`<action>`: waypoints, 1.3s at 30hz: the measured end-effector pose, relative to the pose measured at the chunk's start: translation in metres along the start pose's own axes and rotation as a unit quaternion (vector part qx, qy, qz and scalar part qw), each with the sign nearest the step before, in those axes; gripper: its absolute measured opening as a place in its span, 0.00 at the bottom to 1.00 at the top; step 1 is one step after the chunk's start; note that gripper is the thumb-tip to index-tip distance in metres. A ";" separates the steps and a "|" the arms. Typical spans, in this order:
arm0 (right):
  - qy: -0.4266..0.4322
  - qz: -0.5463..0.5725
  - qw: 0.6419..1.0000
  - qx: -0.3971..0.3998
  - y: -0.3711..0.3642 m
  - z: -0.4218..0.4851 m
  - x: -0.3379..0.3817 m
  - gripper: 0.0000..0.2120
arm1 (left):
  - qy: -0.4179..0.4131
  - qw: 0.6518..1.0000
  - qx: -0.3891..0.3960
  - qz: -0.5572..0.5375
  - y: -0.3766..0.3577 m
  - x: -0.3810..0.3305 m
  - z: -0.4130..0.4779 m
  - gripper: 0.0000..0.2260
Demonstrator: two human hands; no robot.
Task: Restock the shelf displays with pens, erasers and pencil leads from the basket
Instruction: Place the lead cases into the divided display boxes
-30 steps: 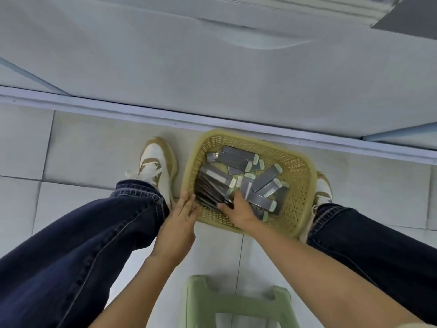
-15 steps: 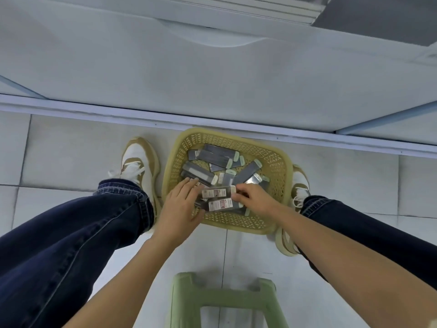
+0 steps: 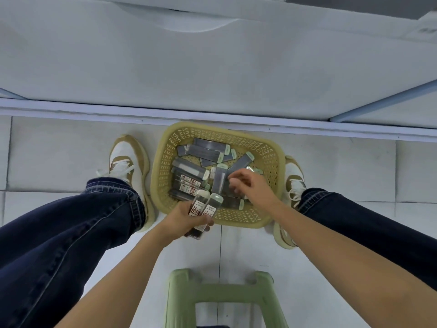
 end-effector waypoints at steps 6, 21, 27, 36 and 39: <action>-0.038 -0.303 0.951 0.053 -0.021 0.017 -0.035 0.33 | -0.013 0.997 -0.062 -0.048 0.016 0.017 -0.001 0.04; -0.071 -0.396 0.915 0.033 -0.041 0.014 -0.060 0.24 | -0.034 0.995 -0.074 -0.048 0.018 0.026 0.000 0.05; -0.118 -0.284 0.946 0.102 -0.028 0.007 -0.061 0.20 | -0.020 0.994 -0.086 -0.062 0.014 0.022 -0.003 0.05; -0.019 -0.164 0.975 0.149 0.037 -0.034 0.021 0.17 | -0.064 0.980 -0.179 -0.064 -0.003 -0.041 -0.030 0.08; 0.049 -0.171 0.972 0.154 0.045 -0.057 0.063 0.18 | -0.125 0.974 -0.172 -0.083 -0.018 -0.070 -0.056 0.12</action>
Point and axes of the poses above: each hand's wrist, its own z-axis towards the middle knuckle, its own y-axis out of the back of the hand, x = y × z, the point moved 3 cm from there along z, towards the middle knuckle, and after that the axes turned 4 degrees about -z, right-handed, at the moved point
